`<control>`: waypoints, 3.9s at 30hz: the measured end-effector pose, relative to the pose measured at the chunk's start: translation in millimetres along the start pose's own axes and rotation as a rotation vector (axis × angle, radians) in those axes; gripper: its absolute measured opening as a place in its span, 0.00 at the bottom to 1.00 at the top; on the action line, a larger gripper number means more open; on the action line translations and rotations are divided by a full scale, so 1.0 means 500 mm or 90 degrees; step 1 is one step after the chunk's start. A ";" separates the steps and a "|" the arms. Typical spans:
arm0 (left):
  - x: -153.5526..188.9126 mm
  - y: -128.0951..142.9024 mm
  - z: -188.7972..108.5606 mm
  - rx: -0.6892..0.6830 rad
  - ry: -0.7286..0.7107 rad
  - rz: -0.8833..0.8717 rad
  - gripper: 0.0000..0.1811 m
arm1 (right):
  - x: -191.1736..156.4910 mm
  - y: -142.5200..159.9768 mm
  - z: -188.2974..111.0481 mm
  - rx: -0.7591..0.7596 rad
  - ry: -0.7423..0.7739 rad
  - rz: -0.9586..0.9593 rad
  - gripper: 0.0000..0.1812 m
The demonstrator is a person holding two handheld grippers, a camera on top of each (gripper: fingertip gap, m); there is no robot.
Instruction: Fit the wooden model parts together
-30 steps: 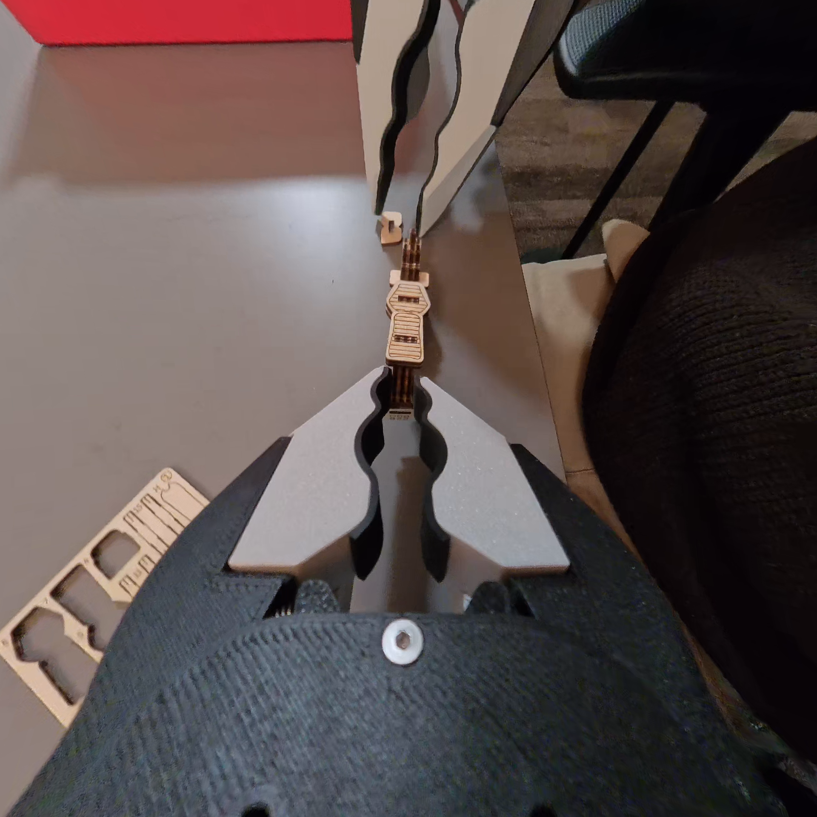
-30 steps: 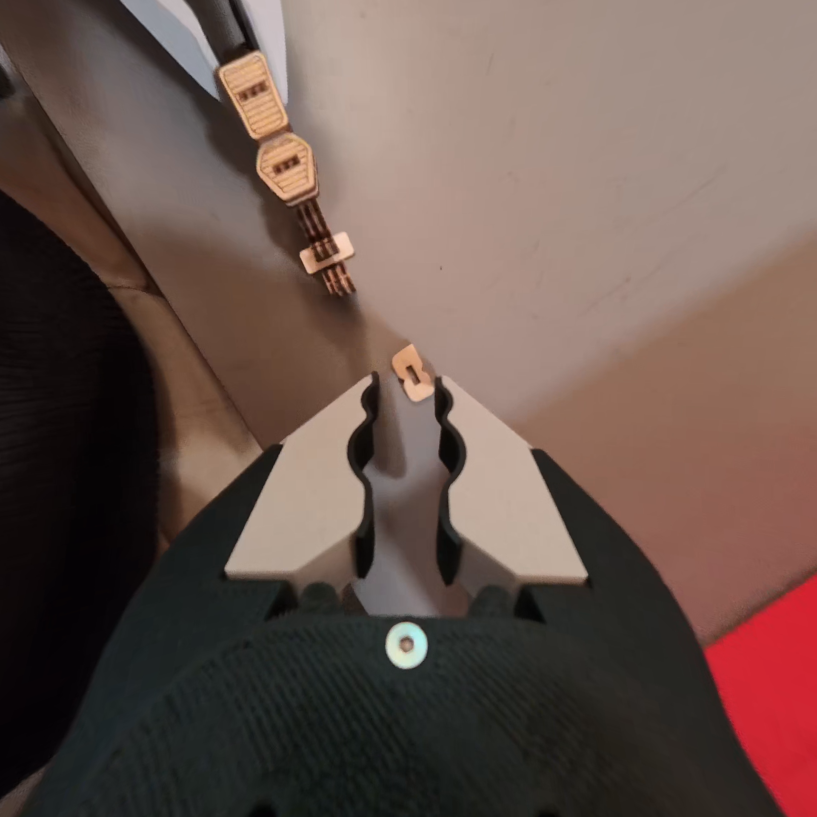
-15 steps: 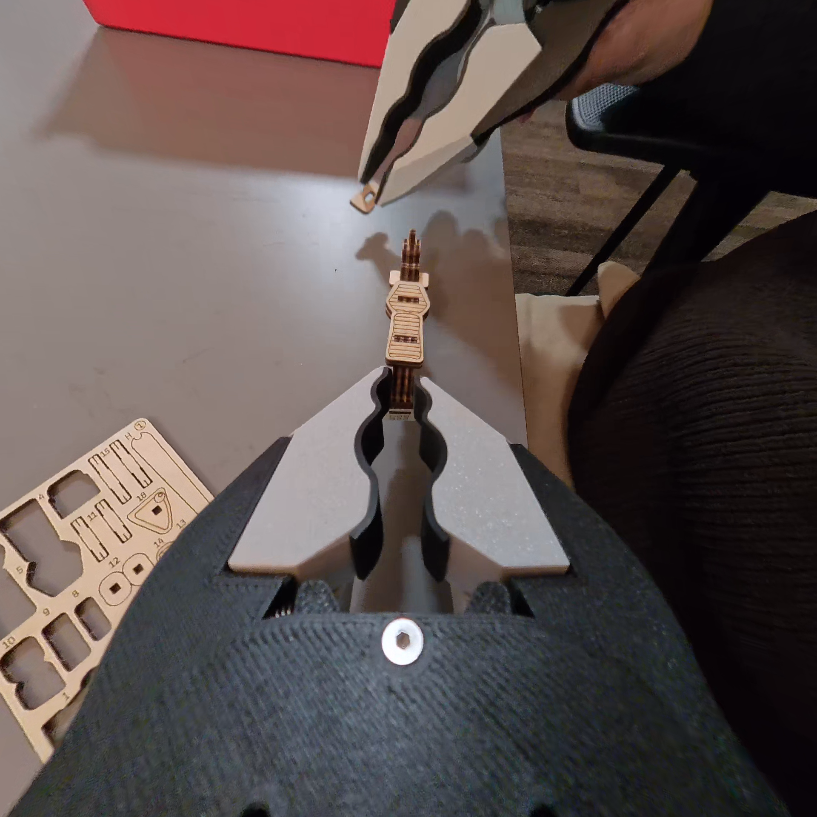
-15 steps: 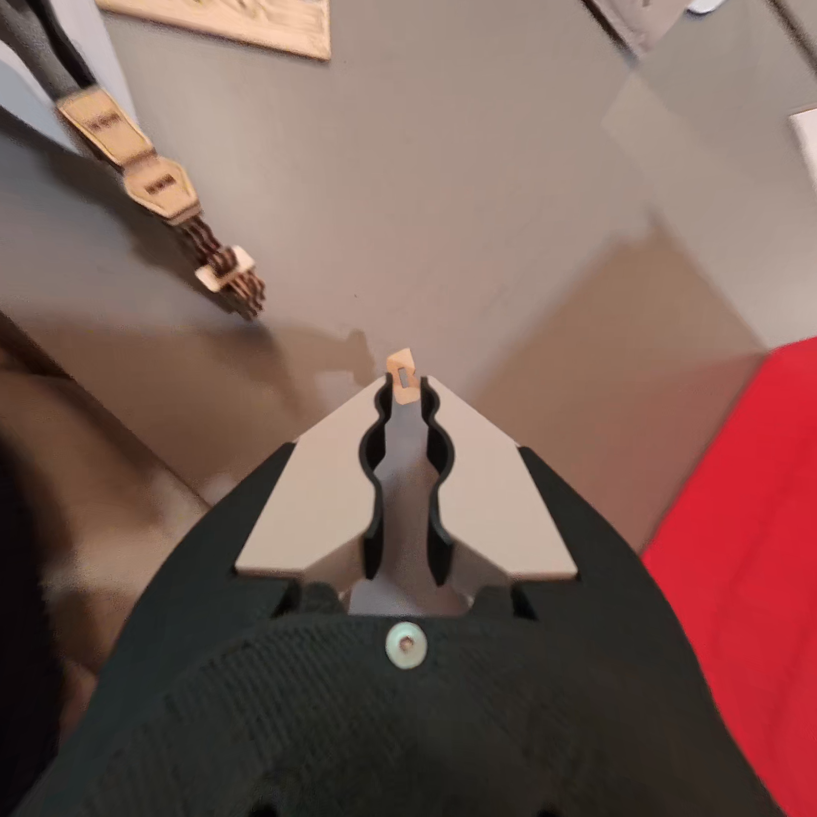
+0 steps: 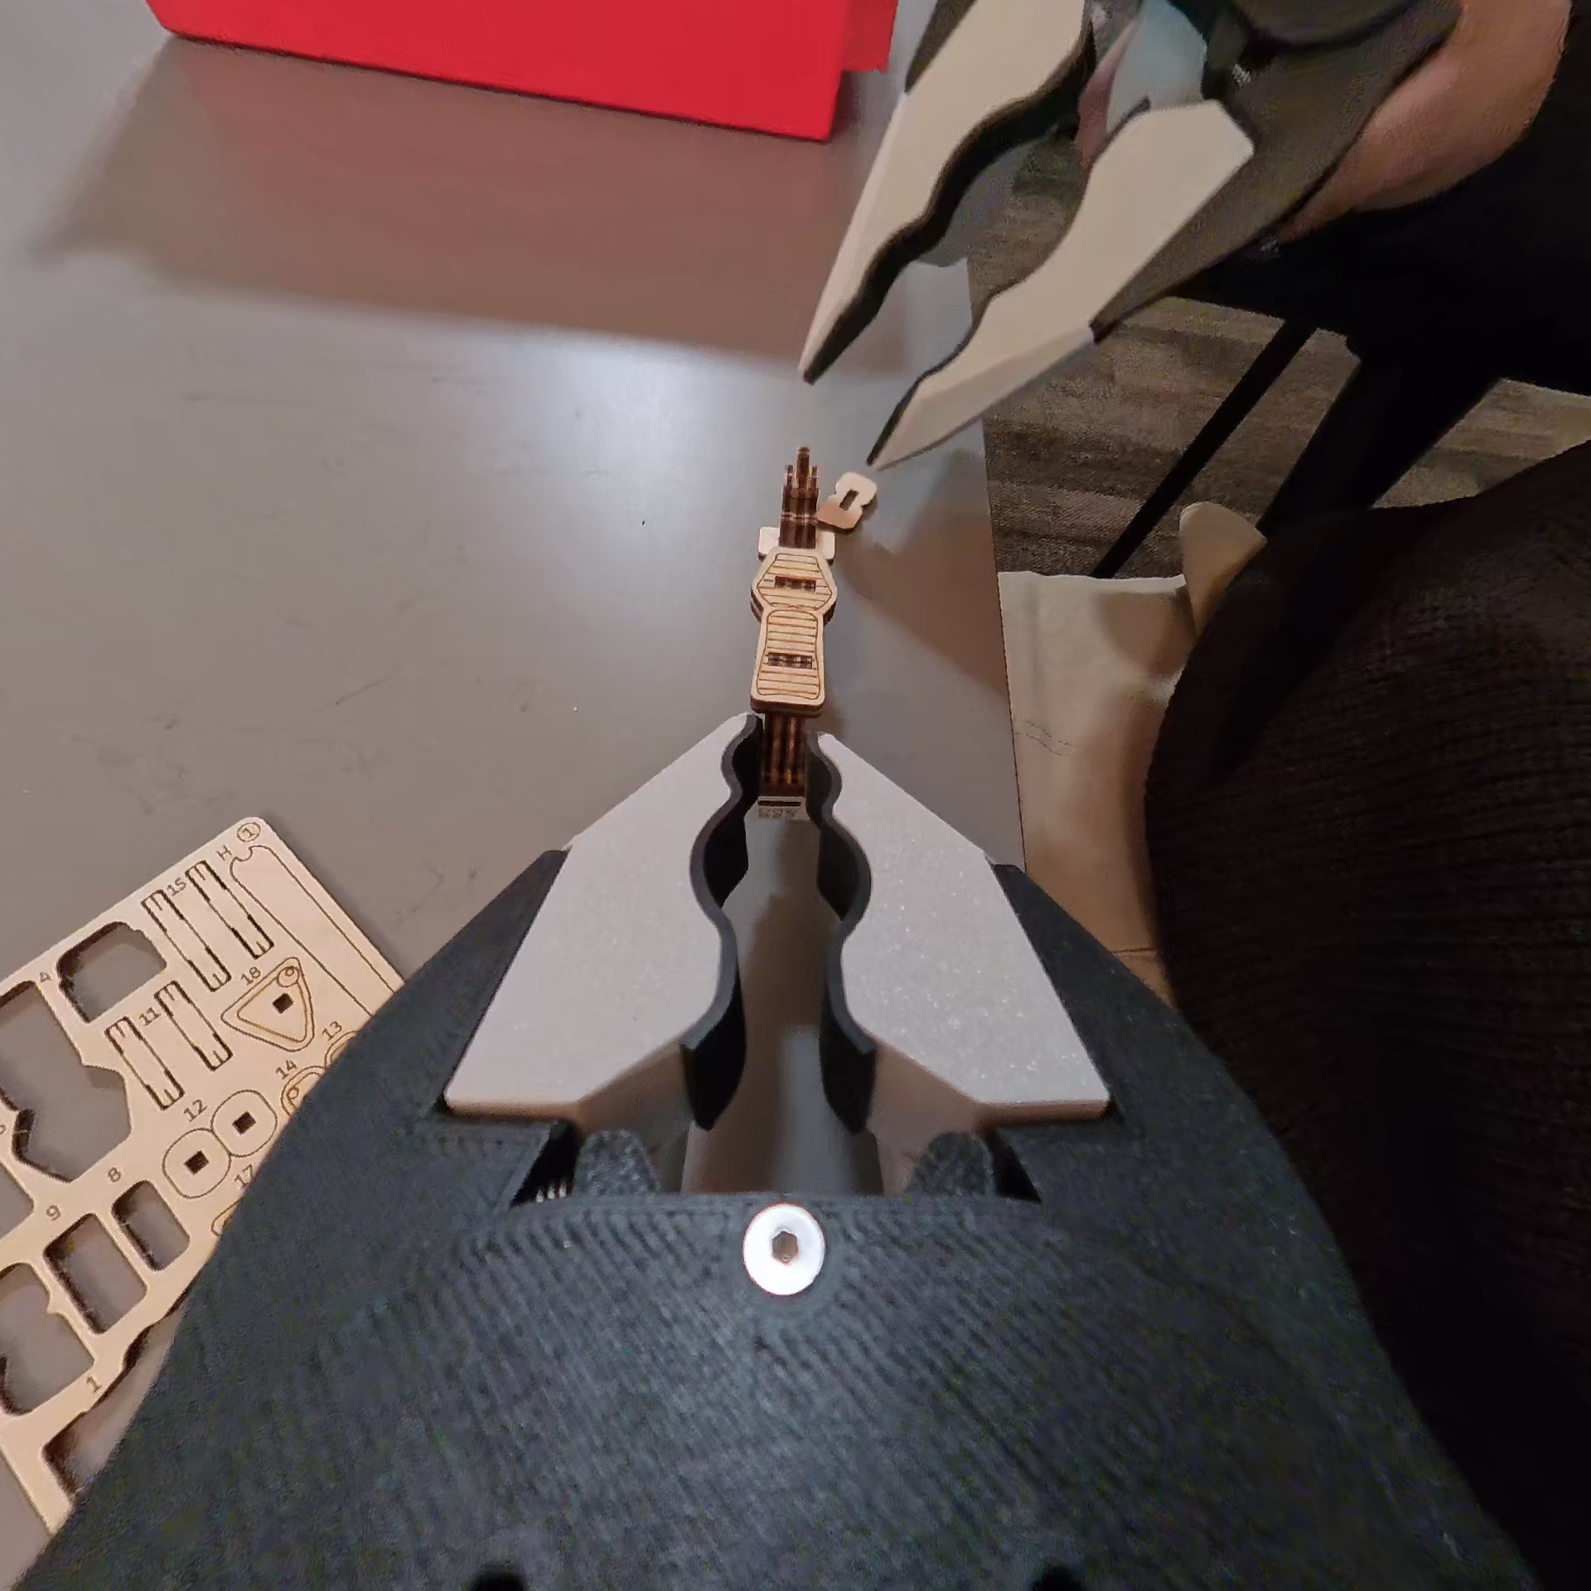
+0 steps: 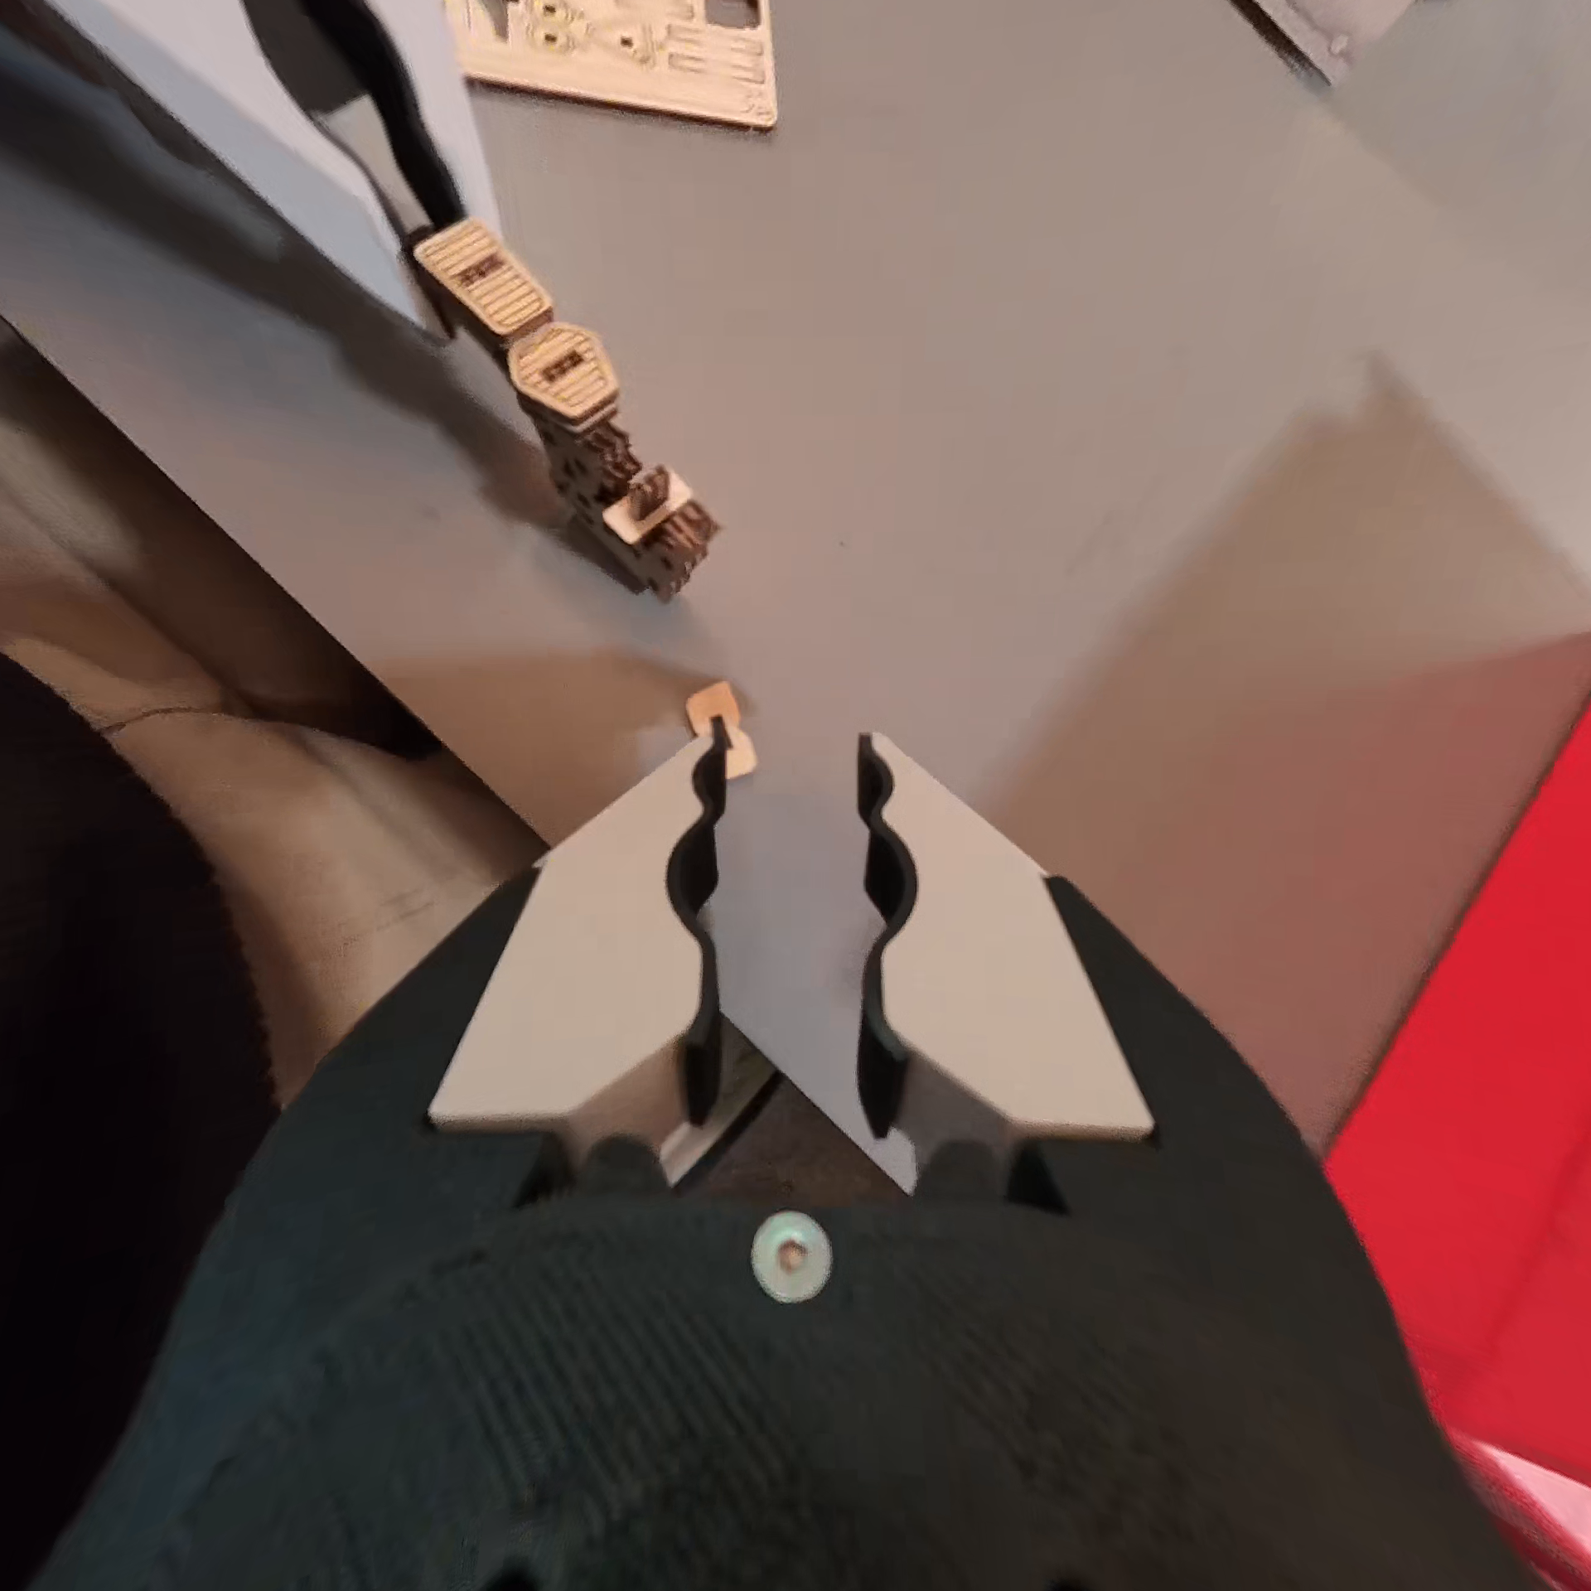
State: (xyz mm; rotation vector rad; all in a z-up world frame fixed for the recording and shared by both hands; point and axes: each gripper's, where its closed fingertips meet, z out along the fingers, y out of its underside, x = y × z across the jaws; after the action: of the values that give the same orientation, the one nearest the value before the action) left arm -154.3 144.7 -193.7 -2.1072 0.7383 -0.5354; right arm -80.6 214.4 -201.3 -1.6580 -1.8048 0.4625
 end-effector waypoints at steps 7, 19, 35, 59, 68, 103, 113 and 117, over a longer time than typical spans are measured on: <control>0.001 -0.005 -0.003 0.017 0.019 -0.009 0.04 | -0.050 0.006 0.006 0.028 -0.115 -0.051 0.21; -0.005 -0.009 -0.008 0.033 0.032 -0.026 0.04 | -0.081 0.010 -0.011 0.041 -0.180 -0.105 0.26; -0.029 -0.019 -0.019 0.046 -0.020 -0.024 0.04 | -0.093 -0.012 0.003 0.056 -0.175 -0.077 0.39; -0.062 -0.023 -0.035 0.089 -0.032 -0.101 0.04 | -0.076 -0.045 0.037 0.086 -0.243 0.087 0.26; -0.059 -0.025 -0.033 0.095 -0.024 -0.105 0.04 | -0.061 -0.073 0.042 0.139 -0.253 0.040 0.30; -0.055 -0.015 -0.025 0.069 -0.008 -0.109 0.04 | -0.043 -0.067 0.050 0.119 -0.219 -0.023 0.26; -0.055 -0.011 -0.021 0.059 -0.011 -0.109 0.04 | -0.067 -0.065 0.063 0.106 -0.236 -0.036 0.34; -0.056 -0.010 -0.020 0.056 -0.012 -0.109 0.04 | -0.072 -0.050 0.071 0.080 -0.232 -0.054 0.36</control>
State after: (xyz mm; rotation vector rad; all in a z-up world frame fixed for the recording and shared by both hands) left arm -179.2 160.1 -187.0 -2.1015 0.5164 -0.6294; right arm -122.8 181.1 -218.9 -1.4753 -2.0468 0.8684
